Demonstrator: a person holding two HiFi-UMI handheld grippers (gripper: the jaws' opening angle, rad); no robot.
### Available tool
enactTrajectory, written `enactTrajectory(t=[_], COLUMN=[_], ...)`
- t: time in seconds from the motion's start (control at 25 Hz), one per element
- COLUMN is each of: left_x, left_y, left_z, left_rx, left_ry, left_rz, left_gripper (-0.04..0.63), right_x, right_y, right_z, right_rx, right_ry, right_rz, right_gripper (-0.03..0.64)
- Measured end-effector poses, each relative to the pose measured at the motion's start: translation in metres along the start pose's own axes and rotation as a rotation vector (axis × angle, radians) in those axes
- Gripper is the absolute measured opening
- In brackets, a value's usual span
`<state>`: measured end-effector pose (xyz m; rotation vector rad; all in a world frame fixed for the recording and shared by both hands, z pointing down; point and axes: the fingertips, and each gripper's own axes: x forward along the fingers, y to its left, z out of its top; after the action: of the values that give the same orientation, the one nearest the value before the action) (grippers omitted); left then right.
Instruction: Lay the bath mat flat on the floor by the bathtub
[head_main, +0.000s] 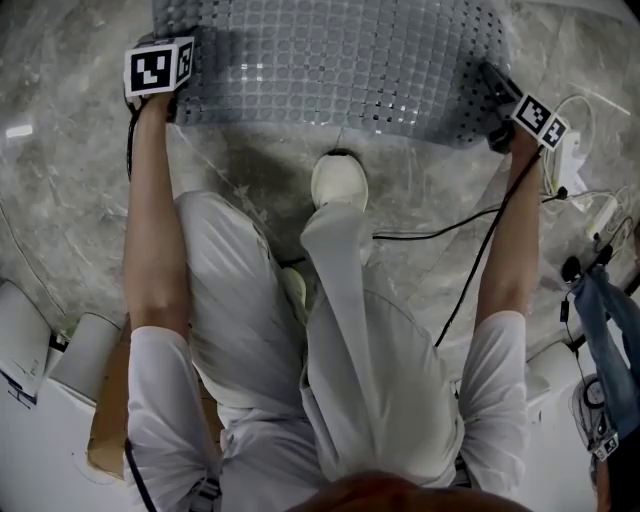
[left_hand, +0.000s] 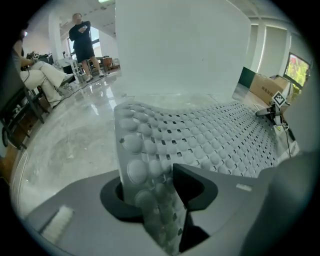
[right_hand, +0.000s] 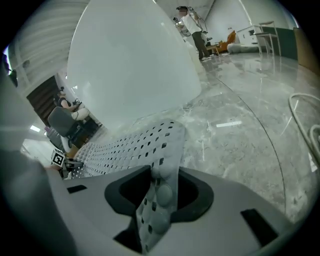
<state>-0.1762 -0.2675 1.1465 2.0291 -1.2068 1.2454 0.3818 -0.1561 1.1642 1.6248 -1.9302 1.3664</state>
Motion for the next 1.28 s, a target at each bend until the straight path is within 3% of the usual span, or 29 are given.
enactTrajectory(t=[0.32, 0.48, 0.68, 0.84, 1.0, 1.28], left_x=[0.001, 0.002, 0.000, -0.007, -0.010, -0.011], left_y=[0.005, 0.011, 0.020, 0.036, 0.039, 0.033], left_z=[0.000, 0.001, 0.001, -0.006, -0.010, -0.006], left_rx=[-0.026, -0.031, 0.043, 0.077, 0.060, 0.066], left_ry=[0.019, 0.031, 0.051, 0.093, 0.085, 0.057], left_rz=[0.018, 0.055, 0.152, 0.233, 0.234, 0.220], left_gripper=[0.181, 0.216, 0.313, 0.282, 0.273, 0.270], right_x=[-0.003, 0.005, 0.005, 0.000, -0.006, -0.024], right_y=[0.003, -0.001, -0.007, -0.009, -0.013, -0.025], right_z=[-0.001, -0.004, -0.005, -0.003, -0.002, -0.012], right_rx=[-0.036, -0.143, -0.234, -0.269, -0.262, -0.306], right_ry=[0.042, 0.094, 0.123, 0.116, 0.110, 0.112], right_rz=[0.039, -0.060, -0.192, -0.262, -0.273, -0.369], right_gripper=[0.098, 0.098, 0.159, 0.192, 0.215, 0.151])
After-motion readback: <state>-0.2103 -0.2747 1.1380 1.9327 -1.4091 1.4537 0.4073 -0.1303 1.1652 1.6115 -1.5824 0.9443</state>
